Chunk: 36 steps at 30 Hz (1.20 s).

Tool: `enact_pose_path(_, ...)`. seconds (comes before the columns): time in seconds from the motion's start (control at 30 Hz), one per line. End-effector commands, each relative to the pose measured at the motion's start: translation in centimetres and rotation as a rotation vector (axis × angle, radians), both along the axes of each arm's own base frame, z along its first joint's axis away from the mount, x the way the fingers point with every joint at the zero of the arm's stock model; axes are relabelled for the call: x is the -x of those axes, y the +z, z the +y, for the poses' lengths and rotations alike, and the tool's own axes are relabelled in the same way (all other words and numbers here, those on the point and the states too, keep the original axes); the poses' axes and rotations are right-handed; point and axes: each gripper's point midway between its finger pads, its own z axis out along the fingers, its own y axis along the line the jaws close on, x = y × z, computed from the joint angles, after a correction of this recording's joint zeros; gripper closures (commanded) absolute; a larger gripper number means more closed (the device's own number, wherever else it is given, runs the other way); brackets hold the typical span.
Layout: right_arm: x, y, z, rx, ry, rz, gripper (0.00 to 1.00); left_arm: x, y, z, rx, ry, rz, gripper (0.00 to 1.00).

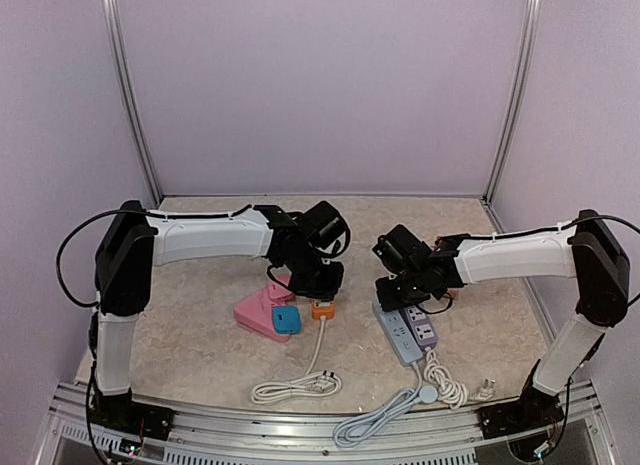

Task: Pull the plug off the socket

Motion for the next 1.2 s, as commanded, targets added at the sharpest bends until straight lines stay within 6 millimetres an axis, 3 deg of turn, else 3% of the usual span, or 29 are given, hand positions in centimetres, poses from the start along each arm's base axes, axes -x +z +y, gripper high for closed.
enact_pose_path(0.0,1.4,0.0,2.0,-0.054,0.046,0.023,0.77,1.6,-0.4,-2.1,0.014,-0.037,0.017,0.97)
enact_pose_path(0.33,2.6,-0.3,4.0,-0.093,0.074,0.033,0.82,2.3,-1.4,-4.2,0.065,-0.060,0.049,0.97)
enact_pose_path(0.57,2.1,0.1,5.7,-0.143,0.075,0.040,0.86,0.9,-1.7,-5.3,0.125,-0.029,0.036,0.97)
enact_pose_path(0.7,1.9,0.0,5.4,-0.135,0.055,0.041,0.89,0.6,-2.3,-5.8,0.137,-0.041,0.027,1.00)
enact_pose_path(1.17,3.8,-0.7,5.5,-0.315,0.023,0.135,0.92,2.2,-3.2,-8.1,0.196,-0.136,-0.022,1.00)
